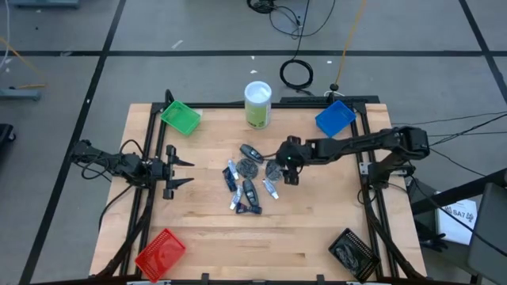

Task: Pick & Place Travel size toiletries
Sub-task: Put the right black hairbrush into the black bin

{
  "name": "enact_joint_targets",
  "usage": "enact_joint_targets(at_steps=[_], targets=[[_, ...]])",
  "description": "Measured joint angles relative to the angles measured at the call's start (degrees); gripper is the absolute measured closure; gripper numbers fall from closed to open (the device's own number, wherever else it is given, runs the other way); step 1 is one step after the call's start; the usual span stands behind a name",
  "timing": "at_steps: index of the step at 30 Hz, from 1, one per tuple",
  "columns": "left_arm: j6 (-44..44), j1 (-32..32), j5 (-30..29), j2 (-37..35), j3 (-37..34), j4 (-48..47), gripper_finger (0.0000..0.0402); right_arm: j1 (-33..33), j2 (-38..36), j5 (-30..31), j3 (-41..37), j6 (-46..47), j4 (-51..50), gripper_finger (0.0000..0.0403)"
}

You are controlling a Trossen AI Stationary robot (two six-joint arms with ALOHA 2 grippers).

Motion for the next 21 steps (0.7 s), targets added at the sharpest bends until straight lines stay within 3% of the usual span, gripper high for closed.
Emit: enact_joint_targets(at_steps=[8, 12, 21], targets=[[0.1, 0.0, 0.0, 0.0, 0.0, 0.0, 0.0185, 2.1, 0.0, -4.0, -8.7, -2.3, 14.2, 0.0120], [0.1, 0.0, 0.0, 0.0, 0.0, 0.0, 0.0185, 3.6, 0.9, -4.1, -9.2, -3.3, 17.2, 0.0124], [0.0, 0.0, 0.0, 0.0, 0.0, 0.0, 0.0185, 5.2, 10.3, -2.1, -7.9, -3.3, 21.8, 0.0127]])
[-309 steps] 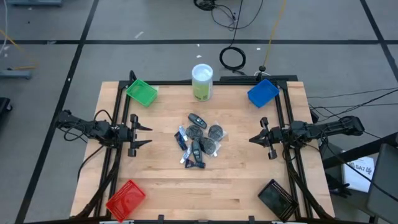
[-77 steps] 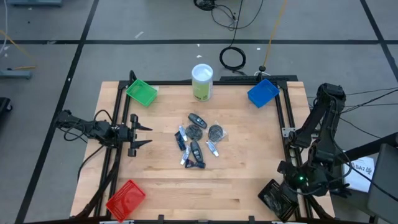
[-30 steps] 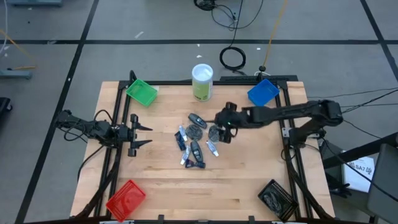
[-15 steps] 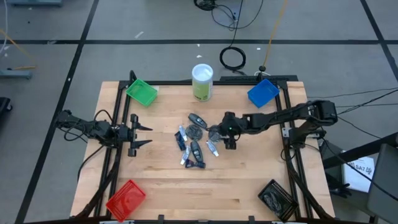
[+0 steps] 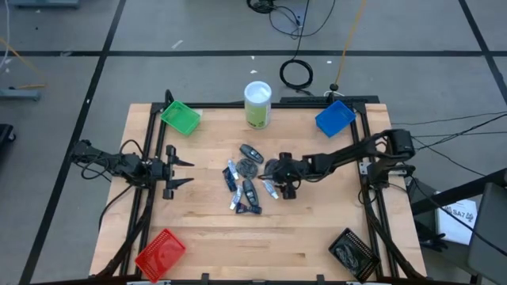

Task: Pick & Place Travel size toiletries
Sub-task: Put the right black hairbrush into the black bin

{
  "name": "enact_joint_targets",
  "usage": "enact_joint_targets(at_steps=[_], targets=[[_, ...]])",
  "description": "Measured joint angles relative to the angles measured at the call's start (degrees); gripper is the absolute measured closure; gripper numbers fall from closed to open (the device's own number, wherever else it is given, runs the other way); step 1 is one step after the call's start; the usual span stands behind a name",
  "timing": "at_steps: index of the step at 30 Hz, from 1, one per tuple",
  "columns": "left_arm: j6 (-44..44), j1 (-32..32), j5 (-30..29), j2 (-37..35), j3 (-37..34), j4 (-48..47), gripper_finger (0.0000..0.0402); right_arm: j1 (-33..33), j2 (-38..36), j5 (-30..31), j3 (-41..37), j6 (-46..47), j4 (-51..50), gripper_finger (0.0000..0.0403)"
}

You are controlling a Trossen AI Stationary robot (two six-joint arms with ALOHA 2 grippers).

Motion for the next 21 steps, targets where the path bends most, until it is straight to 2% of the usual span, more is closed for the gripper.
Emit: enact_joint_targets(at_steps=[4, 8, 21], targets=[[0.0, 0.0, 0.0, 0.0, 0.0, 0.2, 0.0185, -0.2, 0.8, 1.0, 0.2, 0.7, 0.1, 0.0140], [0.0, 0.0, 0.0, 0.0, 0.0, 0.2, 0.0185, -0.2, 0.6, 1.3, 0.1, 1.9, -0.3, 0.0171], [0.0, 0.0, 0.0, 0.0, 0.0, 0.2, 0.0185, -0.3, 0.5, 4.6, 0.0, 3.3, 0.3, 0.0349]])
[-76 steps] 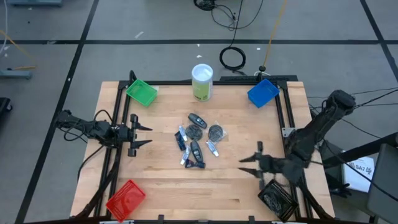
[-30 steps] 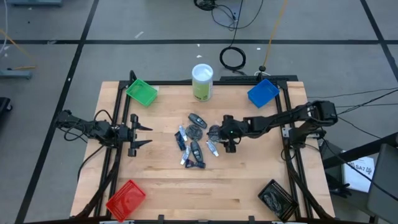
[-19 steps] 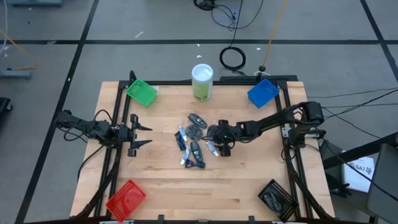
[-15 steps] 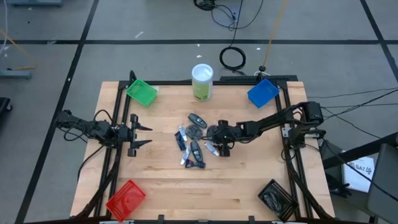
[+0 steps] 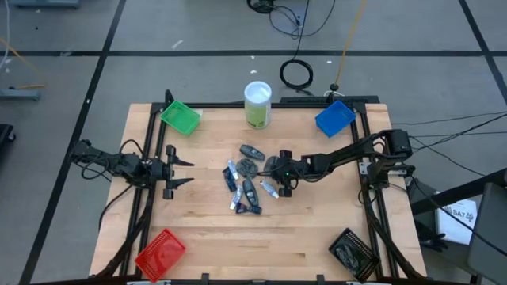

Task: Pick & Place Travel size toiletries
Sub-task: Put the right black hairbrush into the black bin

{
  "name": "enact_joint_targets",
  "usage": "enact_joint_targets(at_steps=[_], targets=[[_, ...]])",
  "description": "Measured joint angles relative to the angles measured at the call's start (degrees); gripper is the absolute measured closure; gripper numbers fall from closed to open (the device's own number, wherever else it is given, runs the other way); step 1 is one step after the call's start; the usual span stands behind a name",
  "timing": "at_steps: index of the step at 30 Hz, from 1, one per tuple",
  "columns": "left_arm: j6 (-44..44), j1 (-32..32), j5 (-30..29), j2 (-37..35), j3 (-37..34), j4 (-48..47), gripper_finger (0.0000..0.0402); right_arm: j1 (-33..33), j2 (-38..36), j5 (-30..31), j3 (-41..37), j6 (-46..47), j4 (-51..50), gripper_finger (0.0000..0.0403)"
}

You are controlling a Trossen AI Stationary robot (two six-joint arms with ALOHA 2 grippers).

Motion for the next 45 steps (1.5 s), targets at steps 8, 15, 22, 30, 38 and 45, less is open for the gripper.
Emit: enact_joint_targets(at_steps=[8, 15, 22, 30, 38, 45], targets=[[0.1, 0.0, 0.0, 0.0, 0.0, 0.0, 0.0185, 0.3, 0.0, -0.2, -0.2, 1.4, 4.2, 0.0395], [0.0, 0.0, 0.0, 0.0, 0.0, 0.0, 0.0185, 1.3, -4.5, -0.5, -0.2, 2.1, 3.2, 0.0399], [0.1, 0.0, 0.0, 0.0, 0.0, 0.2, 0.0185, 4.7, -14.5, -0.5, -0.2, 7.5, -2.3, 0.0401], [0.0, 0.0, 0.0, 0.0, 0.0, 0.2, 0.0185, 11.8, -24.5, 6.8, -0.1, 12.9, -8.8, 0.0402], [0.1, 0.0, 0.0, 0.0, 0.0, 0.3, 0.0185, 15.6, -28.5, 13.4, -0.7, 14.9, -11.0, 0.0403], [0.0, 0.0, 0.0, 0.0, 0.0, 0.3, 0.0185, 15.8, -28.5, 13.4, -4.1, 14.7, -6.2, 0.0403]])
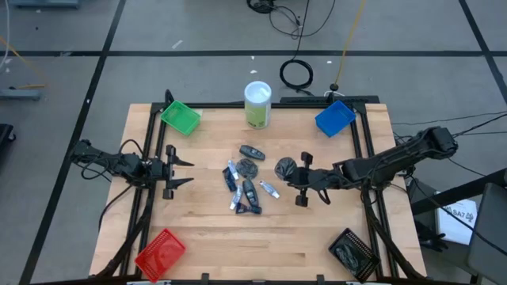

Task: Pick & Place Travel size toiletries
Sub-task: Put the right black hairbrush into the black bin

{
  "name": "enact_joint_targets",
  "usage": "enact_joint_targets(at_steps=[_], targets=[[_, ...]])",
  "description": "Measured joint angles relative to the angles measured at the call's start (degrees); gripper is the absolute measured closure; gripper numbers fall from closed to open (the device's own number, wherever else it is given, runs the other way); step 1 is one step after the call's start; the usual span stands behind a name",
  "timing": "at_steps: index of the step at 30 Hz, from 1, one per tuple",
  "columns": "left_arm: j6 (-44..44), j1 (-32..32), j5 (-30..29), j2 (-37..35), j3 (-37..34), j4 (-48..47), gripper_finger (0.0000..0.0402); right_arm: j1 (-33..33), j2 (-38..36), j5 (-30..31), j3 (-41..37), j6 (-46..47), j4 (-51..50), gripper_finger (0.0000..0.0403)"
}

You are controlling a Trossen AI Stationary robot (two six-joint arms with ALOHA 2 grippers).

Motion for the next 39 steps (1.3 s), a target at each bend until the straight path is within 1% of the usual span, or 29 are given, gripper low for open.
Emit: enact_joint_targets(at_steps=[3, 11, 14, 19, 21, 24, 35, 39], targets=[[0.1, 0.0, 0.0, 0.0, 0.0, -0.1, 0.0185, -0.4, 0.0, -0.2, -1.0, -0.8, 1.9, 0.0403], [0.0, 0.0, 0.0, 0.0, 0.0, 0.0, 0.0185, -1.4, 0.0, -0.3, -1.1, -3.0, 2.6, 0.0403], [0.1, 0.0, 0.0, 0.0, 0.0, -0.1, 0.0185, -2.6, 0.0, -0.8, -1.1, -4.6, 5.3, 0.0403], [0.1, 0.0, 0.0, 0.0, 0.0, 0.0, 0.0185, -6.2, 0.8, -10.8, -1.1, -7.7, 12.3, 0.0403], [0.0, 0.0, 0.0, 0.0, 0.0, -0.1, 0.0185, -7.3, 1.1, -13.7, -1.1, -8.5, 14.3, 0.0403], [0.1, 0.0, 0.0, 0.0, 0.0, -0.1, 0.0185, -8.4, 1.4, -15.5, -1.1, -8.9, 14.9, 0.0403], [0.1, 0.0, 0.0, 0.0, 0.0, -0.1, 0.0185, -8.8, 1.4, -15.9, -1.1, -8.8, 14.7, 0.0403], [0.0, 0.0, 0.0, 0.0, 0.0, -0.1, 0.0185, -7.2, 0.8, -19.1, -1.1, -6.7, 14.5, 0.0403]])
